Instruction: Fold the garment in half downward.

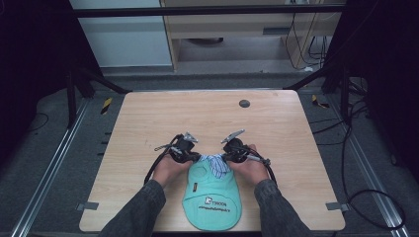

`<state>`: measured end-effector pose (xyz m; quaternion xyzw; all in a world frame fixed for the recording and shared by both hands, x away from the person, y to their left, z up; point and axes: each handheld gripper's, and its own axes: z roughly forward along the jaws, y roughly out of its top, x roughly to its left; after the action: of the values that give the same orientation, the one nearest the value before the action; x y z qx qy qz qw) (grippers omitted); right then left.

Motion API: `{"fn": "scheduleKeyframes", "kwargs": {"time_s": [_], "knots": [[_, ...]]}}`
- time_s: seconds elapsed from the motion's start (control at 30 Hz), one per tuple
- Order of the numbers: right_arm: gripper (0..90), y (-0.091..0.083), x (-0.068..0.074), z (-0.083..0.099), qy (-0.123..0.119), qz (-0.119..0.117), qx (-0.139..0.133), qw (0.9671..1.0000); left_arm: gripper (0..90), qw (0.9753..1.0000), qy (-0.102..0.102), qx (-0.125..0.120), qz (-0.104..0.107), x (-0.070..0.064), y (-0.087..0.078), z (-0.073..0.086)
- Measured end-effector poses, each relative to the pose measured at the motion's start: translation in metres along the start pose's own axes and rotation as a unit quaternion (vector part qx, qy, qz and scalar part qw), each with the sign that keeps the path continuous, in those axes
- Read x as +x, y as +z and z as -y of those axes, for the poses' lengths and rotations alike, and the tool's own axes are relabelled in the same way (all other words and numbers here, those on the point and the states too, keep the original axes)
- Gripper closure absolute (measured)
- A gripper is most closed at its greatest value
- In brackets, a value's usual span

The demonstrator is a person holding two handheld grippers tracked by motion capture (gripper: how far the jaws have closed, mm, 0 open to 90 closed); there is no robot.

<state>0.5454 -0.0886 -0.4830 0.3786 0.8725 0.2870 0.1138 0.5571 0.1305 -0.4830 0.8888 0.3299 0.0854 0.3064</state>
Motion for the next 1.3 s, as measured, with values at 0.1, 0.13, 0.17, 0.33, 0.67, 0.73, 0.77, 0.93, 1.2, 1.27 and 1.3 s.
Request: {"fn": "scheduleKeyframes", "kwargs": {"time_s": [0.1,0.13,0.17,0.33,0.67,0.73,0.77,0.93,1.2,1.27,1.3], "knots": [[83.8,-0.002,0.001,0.000,-0.003,0.001,-0.001,1.0000,85.5,1.0000,0.005,0.001,0.001,0.000,-0.003,-0.001],[83.7,-0.002,0.000,0.000,-0.013,0.002,-0.003,0.9999,85.5,1.0000,0.007,-0.001,0.001,-0.001,-0.004,-0.002],[83.7,-0.003,0.001,0.000,-0.013,0.003,-0.003,0.9999,85.6,0.9999,0.011,-0.004,0.001,-0.001,-0.006,-0.003],[83.8,-0.011,0.002,-0.002,-0.029,0.004,-0.010,0.9995,86.0,0.9996,0.028,-0.008,0.002,-0.003,-0.016,-0.008],[83.8,-0.025,0.002,-0.006,-0.049,0.005,-0.023,0.9985,86.0,0.9987,0.047,-0.017,0.003,-0.005,-0.027,-0.014],[83.7,-0.027,0.001,-0.007,-0.053,0.006,-0.022,0.9984,86.0,0.9986,0.050,-0.016,0.002,-0.005,-0.028,-0.016],[83.7,-0.028,0.002,-0.008,-0.054,0.006,-0.022,0.9983,86.0,0.9986,0.050,-0.016,0.002,-0.005,-0.029,-0.016],[83.6,-0.033,0.004,-0.013,-0.057,0.008,-0.017,0.9982,86.0,0.9983,0.057,-0.010,-0.002,-0.007,-0.033,-0.019],[83.6,-0.045,0.006,-0.023,-0.055,0.006,-0.020,0.9983,86.1,0.9979,0.063,-0.013,-0.006,-0.005,-0.042,-0.026],[83.6,-0.048,0.005,-0.025,-0.058,0.003,-0.022,0.9981,86.1,0.9978,0.064,-0.014,-0.005,-0.004,-0.045,-0.028],[83.6,-0.050,0.005,-0.026,-0.059,0.002,-0.023,0.9980,86.1,0.9977,0.065,-0.015,-0.005,-0.004,-0.046,-0.029]]}}
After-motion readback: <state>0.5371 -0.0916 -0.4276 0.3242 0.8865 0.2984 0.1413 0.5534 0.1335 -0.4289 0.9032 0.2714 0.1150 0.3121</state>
